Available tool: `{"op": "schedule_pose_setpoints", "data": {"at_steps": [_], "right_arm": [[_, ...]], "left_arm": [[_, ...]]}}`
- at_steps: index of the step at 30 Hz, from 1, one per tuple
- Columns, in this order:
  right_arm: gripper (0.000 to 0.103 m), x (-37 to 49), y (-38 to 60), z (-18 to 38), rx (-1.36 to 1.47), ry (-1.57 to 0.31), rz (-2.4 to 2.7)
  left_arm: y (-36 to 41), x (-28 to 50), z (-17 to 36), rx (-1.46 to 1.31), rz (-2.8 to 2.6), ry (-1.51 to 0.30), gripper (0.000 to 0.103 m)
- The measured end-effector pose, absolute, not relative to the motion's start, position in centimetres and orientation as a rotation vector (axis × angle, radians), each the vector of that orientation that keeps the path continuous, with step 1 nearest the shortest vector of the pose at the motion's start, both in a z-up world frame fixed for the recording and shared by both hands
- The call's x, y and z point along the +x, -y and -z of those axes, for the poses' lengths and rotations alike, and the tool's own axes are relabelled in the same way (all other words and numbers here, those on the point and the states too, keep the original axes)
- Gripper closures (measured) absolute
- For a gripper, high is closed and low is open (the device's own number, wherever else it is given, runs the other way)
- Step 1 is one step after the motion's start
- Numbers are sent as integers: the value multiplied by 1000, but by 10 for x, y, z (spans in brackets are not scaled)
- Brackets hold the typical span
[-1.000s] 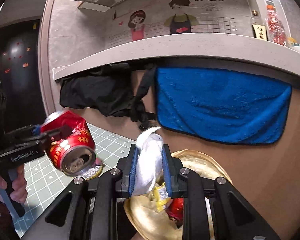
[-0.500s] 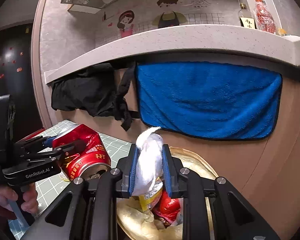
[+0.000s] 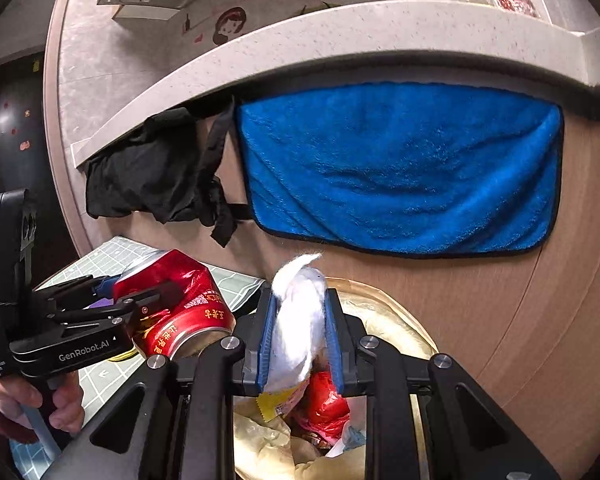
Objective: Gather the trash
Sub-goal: 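Carry the red can and white tissue over the bin and open both grippers, then withdraw both open grippers from the bin toward the table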
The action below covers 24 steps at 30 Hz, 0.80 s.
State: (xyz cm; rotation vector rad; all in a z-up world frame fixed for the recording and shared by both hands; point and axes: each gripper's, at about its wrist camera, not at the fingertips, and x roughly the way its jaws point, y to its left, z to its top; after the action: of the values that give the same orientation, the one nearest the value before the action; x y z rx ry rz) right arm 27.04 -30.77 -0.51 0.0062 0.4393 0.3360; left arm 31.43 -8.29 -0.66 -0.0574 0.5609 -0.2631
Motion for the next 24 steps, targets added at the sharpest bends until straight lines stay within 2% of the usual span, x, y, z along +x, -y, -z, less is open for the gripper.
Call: {"op": "schedule_pose_setpoints", "data": {"at_steps": [5,8,12,18,24], "right_arm": [[77,283,317,9,44,-437,-318],[59,294,330,18,123,-470,-284],[59,301,340,33,170,-526,-261],[59,295,337,38,159,-545,-247],[59,289,312,25,141,-523,-289]], "left_arm": [[87,333,12,-135,409,-605,50],[91,352,20,-139,477,-681,45],[78,361,23,-201,464,-701,39],[37,356,15,-188,344,-688,39],[-37,343,8,-221,215,-664,39]]}}
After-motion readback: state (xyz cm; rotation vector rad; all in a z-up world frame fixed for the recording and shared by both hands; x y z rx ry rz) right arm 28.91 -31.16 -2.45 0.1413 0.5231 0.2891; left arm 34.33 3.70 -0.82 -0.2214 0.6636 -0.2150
